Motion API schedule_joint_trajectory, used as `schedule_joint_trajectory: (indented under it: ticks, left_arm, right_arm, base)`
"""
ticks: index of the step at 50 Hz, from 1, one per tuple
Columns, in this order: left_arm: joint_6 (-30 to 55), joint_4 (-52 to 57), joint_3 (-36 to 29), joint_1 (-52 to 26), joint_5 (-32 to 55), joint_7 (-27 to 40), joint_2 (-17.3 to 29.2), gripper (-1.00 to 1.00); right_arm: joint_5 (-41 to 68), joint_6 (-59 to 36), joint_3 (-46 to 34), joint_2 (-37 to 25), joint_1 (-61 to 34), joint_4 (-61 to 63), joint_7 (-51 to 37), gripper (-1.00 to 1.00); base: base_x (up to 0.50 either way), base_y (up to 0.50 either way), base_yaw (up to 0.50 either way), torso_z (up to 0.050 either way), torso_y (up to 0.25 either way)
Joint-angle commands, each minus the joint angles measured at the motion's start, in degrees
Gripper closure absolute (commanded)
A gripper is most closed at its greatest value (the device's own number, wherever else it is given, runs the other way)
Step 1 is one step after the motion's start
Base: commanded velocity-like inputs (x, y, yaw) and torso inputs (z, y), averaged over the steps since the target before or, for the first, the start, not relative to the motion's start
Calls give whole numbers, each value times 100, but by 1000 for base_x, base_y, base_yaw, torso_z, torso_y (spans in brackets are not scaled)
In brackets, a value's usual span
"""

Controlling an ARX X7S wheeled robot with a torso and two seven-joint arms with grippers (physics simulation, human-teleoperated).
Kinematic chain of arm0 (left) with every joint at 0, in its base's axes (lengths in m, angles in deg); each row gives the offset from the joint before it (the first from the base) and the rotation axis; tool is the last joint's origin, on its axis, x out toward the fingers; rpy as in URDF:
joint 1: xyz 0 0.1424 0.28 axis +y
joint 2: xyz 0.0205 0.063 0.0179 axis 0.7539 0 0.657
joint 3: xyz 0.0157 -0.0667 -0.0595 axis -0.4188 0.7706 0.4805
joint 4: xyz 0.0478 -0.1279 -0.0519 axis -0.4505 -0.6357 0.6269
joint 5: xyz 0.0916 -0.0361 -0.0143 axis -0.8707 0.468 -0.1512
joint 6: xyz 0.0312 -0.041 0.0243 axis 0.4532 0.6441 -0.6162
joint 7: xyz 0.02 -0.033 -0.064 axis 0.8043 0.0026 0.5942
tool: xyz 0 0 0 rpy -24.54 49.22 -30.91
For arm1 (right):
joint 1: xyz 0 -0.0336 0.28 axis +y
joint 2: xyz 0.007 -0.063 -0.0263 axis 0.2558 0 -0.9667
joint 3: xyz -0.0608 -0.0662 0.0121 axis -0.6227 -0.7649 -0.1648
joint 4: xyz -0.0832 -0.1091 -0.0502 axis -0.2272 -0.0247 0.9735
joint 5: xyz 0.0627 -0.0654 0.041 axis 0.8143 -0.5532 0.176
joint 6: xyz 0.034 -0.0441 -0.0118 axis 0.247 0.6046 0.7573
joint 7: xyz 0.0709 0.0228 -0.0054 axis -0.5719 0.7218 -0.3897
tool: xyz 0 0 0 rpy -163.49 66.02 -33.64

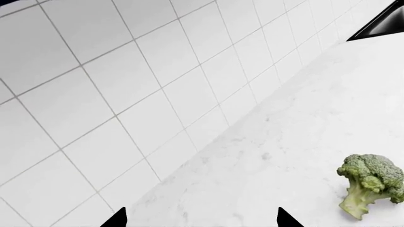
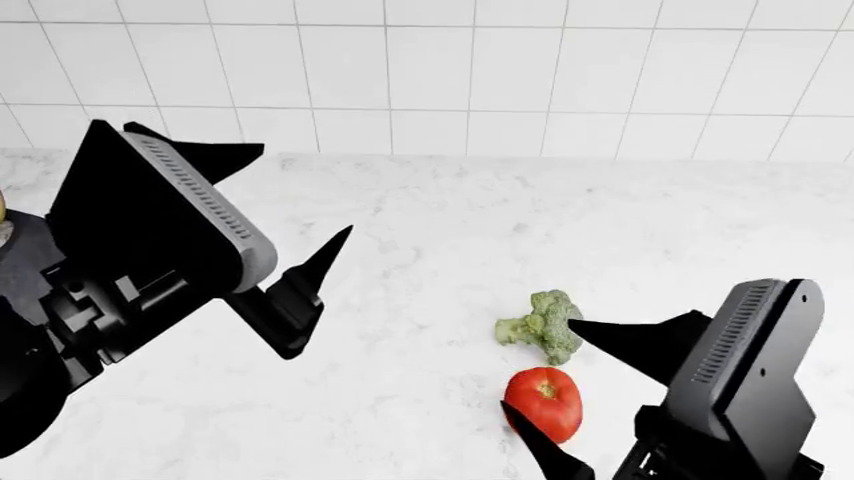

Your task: Pick the broccoli, tomato from the counter and place them in the cabinet. Then close the cabinet.

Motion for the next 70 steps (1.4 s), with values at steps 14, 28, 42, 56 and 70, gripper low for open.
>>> schedule_joint_trajectory:
  ticks: [14, 28, 42, 56, 70]
  left_arm:
    - [-117, -28, -61, 77, 55, 89, 101, -100]
    - [-216, -64, -82, 107, 75, 109, 162, -100]
    - [-280, -79, -84, 139, 128, 147, 190, -100]
    - [-318, -63, -84, 176, 200, 190, 220, -100]
    - [-312, -50, -23, 180, 314, 241, 269, -100]
  right_arm:
    - [-1637, 943, -923, -157, 931, -403, 477, -100]
    - [-2070, 1232, -1177, -129, 1107, -791, 591, -100]
    - [-2502, 1493, -1578, -72, 1255, -1066, 677, -100]
    - [-2784, 1531, -1937, 37, 1067, -1447, 655, -100]
    - [-2485, 1366, -1671, 38, 1001, -1325, 527, 100]
  base:
    - [0, 0, 0, 0, 0]
    - [0, 0, 0, 0, 0]
    - [0, 0, 0, 0, 0]
    - [0, 0, 0, 0, 0]
    - [0, 0, 0, 0, 0]
